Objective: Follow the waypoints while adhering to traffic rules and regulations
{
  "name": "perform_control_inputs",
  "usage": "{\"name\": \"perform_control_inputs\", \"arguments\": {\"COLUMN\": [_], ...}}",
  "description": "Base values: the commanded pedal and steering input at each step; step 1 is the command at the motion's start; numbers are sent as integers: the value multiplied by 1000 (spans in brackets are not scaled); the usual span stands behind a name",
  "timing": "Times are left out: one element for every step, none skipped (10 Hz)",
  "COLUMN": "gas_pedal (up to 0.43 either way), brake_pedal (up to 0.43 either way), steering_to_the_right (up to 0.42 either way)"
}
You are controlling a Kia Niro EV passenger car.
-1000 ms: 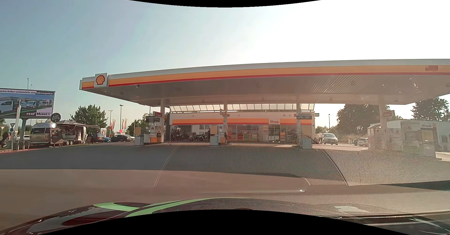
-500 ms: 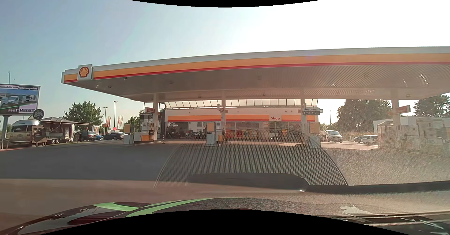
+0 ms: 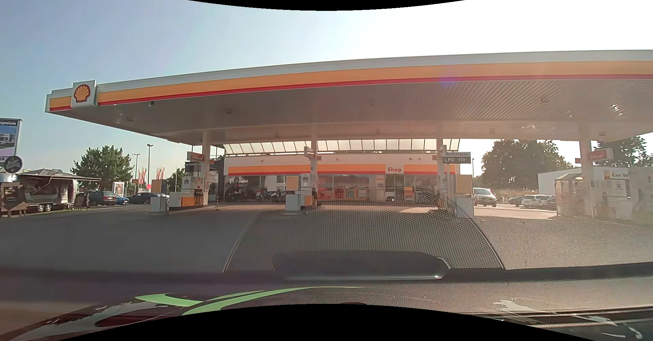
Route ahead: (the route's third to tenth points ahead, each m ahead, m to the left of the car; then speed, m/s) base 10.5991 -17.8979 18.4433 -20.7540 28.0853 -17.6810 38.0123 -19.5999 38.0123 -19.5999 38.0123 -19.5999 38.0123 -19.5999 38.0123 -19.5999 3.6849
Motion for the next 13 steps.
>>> {"name": "perform_control_inputs", "arguments": {"gas_pedal": [79,79,79,79,79,79,79,79,79,79,79,79,79], "brake_pedal": [0,0,0,0,0,0,0,0,0,0,0,0,0], "steering_to_the_right": [96,129,178,239,318,383,432,484,518,549,576,595,610]}}
